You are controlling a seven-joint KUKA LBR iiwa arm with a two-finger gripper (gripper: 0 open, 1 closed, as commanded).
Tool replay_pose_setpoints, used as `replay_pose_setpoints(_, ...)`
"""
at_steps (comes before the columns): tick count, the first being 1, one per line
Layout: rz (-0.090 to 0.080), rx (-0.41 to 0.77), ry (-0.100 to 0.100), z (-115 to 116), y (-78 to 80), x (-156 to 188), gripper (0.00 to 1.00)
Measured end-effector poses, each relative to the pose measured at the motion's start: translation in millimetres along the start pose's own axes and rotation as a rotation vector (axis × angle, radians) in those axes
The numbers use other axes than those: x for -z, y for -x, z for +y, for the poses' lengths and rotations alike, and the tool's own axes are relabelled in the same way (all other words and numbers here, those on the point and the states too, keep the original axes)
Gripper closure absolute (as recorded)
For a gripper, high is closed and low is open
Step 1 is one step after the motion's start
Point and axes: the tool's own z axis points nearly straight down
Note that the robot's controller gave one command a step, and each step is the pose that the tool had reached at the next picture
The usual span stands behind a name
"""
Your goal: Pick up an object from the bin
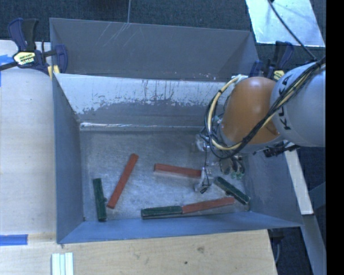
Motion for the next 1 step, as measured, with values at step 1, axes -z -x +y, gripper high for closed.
replay_pose_setpoints(1, -0.009, 0.003, 0.005, 44.1, -8.8, 35.3, 0.00)
